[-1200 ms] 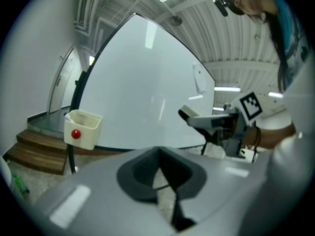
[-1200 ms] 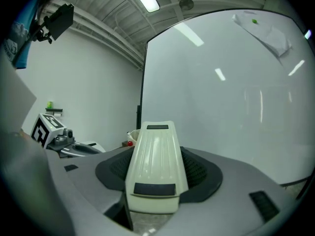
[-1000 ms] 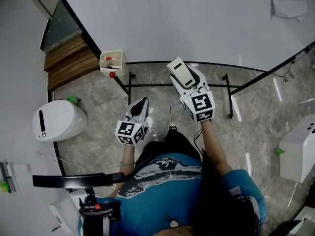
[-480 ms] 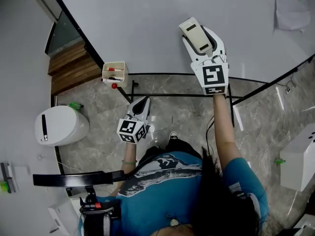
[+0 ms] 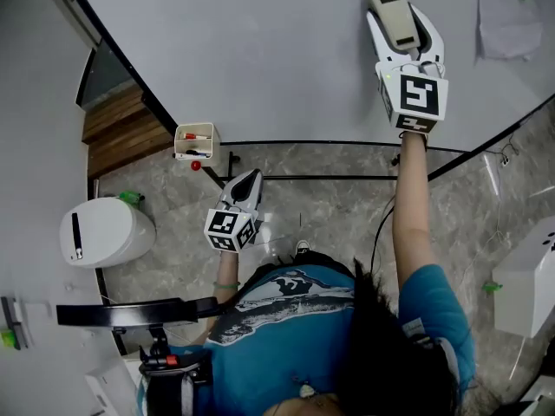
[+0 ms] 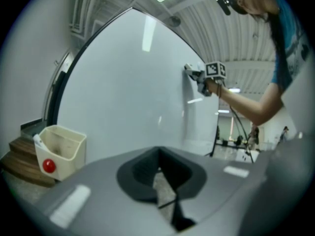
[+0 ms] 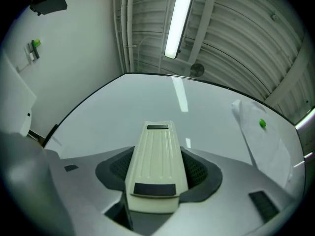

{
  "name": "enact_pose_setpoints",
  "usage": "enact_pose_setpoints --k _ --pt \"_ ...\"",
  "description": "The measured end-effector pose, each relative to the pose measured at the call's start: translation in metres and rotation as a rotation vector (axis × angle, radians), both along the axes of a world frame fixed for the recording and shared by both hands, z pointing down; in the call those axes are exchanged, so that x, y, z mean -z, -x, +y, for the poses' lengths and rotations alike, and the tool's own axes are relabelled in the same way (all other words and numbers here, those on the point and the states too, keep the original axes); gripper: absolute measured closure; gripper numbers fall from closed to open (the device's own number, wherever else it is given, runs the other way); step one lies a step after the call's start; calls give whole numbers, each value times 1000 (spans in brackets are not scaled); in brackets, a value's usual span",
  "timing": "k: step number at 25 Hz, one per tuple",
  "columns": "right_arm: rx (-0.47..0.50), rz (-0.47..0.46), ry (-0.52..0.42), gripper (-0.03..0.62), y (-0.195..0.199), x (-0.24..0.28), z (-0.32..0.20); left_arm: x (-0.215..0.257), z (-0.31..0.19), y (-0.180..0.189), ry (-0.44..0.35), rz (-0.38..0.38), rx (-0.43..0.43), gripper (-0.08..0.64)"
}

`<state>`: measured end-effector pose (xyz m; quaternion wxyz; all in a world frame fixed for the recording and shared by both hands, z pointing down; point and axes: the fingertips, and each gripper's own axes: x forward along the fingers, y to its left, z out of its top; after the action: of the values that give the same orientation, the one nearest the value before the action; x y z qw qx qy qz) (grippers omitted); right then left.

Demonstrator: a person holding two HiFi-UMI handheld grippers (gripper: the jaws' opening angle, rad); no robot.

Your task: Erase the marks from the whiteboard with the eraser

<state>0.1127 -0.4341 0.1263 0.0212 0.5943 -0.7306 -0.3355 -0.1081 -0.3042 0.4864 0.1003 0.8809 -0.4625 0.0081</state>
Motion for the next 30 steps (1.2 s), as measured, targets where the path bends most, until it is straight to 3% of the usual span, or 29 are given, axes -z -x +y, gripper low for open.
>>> enact_pose_setpoints --k 6,12,20,27,30 --pt "-24 25 -2 330 0 -8 -8 -1 -1 -5 2 -6 -7 555" --pt "12 105 15 330 39 -37 -15 -4 -2 -2 13 -9 6 555" --pt "-2 273 61 330 113 -119 -25 -13 0 12 26 -6 40 555" --pt "40 485 183 330 170 -219 -33 -21 1 27 29 0 77 555" --pt "58 523 243 330 181 -246 -33 -22 4 33 38 3 92 555"
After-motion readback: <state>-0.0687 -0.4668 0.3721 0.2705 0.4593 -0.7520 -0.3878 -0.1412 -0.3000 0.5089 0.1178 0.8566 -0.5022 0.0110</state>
